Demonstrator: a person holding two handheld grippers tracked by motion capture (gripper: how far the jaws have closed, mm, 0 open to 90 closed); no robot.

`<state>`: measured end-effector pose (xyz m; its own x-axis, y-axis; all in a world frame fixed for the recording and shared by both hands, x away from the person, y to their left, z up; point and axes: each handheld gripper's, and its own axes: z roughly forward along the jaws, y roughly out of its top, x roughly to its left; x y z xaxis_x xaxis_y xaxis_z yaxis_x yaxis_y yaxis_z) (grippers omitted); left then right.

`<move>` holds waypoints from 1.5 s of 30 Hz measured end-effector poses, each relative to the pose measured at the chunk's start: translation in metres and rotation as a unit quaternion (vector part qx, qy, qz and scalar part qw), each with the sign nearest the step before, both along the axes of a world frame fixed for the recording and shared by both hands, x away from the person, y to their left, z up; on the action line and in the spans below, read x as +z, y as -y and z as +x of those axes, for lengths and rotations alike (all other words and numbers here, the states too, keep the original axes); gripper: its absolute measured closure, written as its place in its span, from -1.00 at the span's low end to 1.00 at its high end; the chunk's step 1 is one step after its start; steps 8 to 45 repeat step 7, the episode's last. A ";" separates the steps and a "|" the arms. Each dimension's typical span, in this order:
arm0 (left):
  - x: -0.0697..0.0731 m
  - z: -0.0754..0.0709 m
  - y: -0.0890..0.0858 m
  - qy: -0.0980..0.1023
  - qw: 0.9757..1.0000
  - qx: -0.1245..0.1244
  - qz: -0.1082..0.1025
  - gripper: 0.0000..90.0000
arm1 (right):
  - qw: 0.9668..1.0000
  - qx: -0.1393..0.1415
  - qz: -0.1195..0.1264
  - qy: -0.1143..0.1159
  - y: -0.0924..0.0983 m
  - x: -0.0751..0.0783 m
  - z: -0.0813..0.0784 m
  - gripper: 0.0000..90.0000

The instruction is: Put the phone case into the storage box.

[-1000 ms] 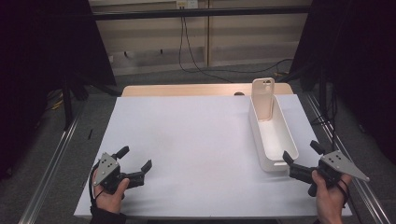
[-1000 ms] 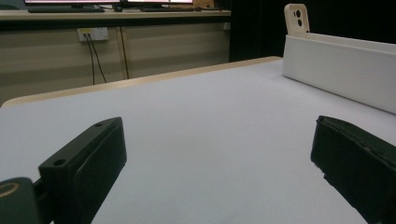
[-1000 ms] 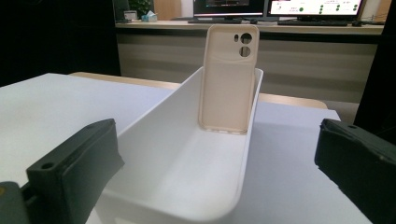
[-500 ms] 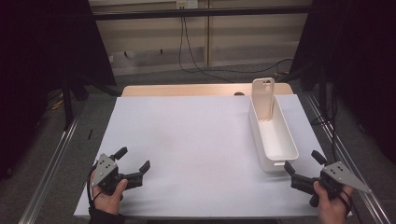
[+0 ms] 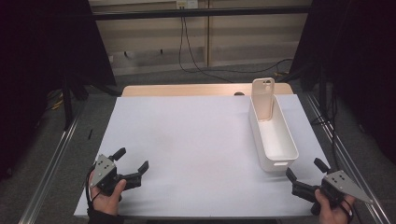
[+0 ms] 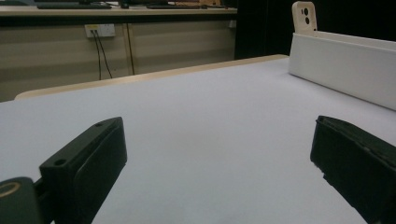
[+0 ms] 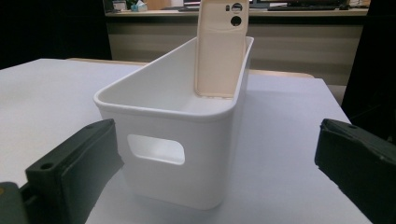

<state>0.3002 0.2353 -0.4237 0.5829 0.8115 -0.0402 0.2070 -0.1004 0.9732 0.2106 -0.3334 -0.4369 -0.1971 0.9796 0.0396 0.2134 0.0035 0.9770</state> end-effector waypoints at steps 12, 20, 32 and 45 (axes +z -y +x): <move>0.000 0.003 0.003 0.000 1.000 -0.003 0.004 -0.92 | 1.000 -0.001 0.002 0.001 -0.002 0.000 0.004 -1.00; 0.000 0.003 0.003 0.000 1.000 -0.003 0.004 -0.92 | 1.000 -0.001 0.002 0.001 -0.002 0.000 0.004 -1.00; 0.000 0.003 0.003 0.000 1.000 -0.003 0.004 -0.92 | 1.000 -0.001 0.002 0.001 -0.002 0.000 0.004 -1.00; 0.000 0.003 0.003 0.000 1.000 -0.003 0.004 -0.92 | 1.000 -0.001 0.002 0.001 -0.002 0.000 0.004 -1.00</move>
